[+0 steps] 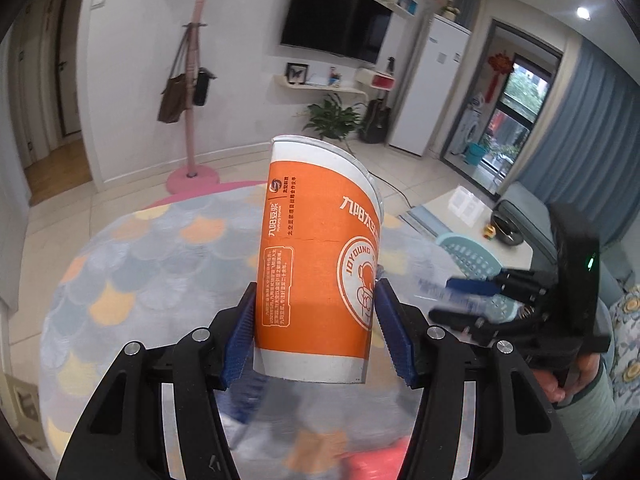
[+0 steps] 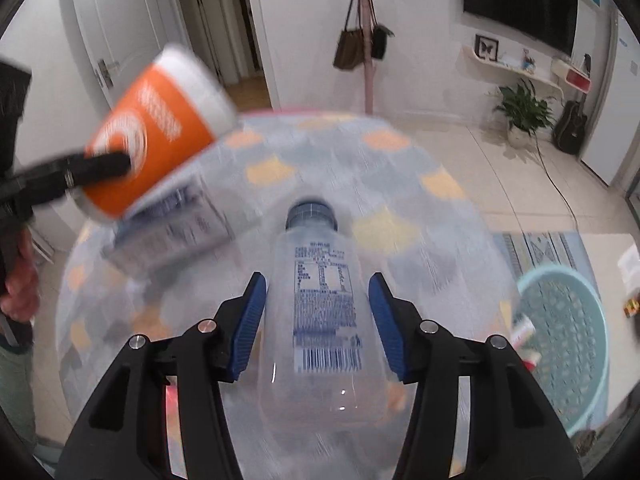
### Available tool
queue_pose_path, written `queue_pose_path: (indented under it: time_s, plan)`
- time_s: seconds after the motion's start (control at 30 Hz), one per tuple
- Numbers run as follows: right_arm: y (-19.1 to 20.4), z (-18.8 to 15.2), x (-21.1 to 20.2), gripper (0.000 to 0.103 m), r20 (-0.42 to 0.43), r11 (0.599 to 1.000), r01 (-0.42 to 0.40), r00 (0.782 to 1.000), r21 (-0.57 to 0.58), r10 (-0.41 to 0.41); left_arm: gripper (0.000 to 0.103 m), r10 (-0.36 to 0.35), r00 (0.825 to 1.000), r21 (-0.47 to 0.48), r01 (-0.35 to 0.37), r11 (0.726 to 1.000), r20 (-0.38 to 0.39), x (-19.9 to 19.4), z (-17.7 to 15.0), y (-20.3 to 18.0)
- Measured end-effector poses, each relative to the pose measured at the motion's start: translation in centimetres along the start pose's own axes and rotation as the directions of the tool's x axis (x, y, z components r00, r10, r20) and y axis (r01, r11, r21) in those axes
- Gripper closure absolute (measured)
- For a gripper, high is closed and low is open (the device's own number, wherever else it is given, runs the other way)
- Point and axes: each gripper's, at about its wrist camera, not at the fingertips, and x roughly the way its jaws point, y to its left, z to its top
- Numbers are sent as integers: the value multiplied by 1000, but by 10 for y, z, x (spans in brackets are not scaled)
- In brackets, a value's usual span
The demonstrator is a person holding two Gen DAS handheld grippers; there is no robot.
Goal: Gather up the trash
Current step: 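Carry the orange cup and water bottle over the basket and release both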
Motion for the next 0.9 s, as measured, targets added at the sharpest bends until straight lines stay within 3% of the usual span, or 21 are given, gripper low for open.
queue_pose_path:
  time_s: [0.13, 0.4, 0.47, 0.7, 0.9]
  plan:
    - [0, -19, 5, 53, -55, 1000, 17, 998, -1, -17, 48, -26, 1000, 16, 26, 1000, -13, 8, -4, -22]
    - [5, -6, 29, 50, -136, 1000, 27, 990, -6, -27, 47, -32, 999, 32, 33, 999, -30, 13, -6, -39]
    - [-1, -5, 35, 50, -151, 1000, -1, 988, 27, 5, 47, -25, 999, 30, 26, 999, -33, 13, -6, -39]
    - [-41, -10, 5, 51, -24, 986, -69, 997, 155, 74, 47, -23, 1000, 32, 24, 999, -18, 12, 5, -49]
    - [-98, -19, -48, 51, 100, 965, -32, 995, 259, 6, 47, -65, 998, 60, 66, 996, -20, 33, 19, -82]
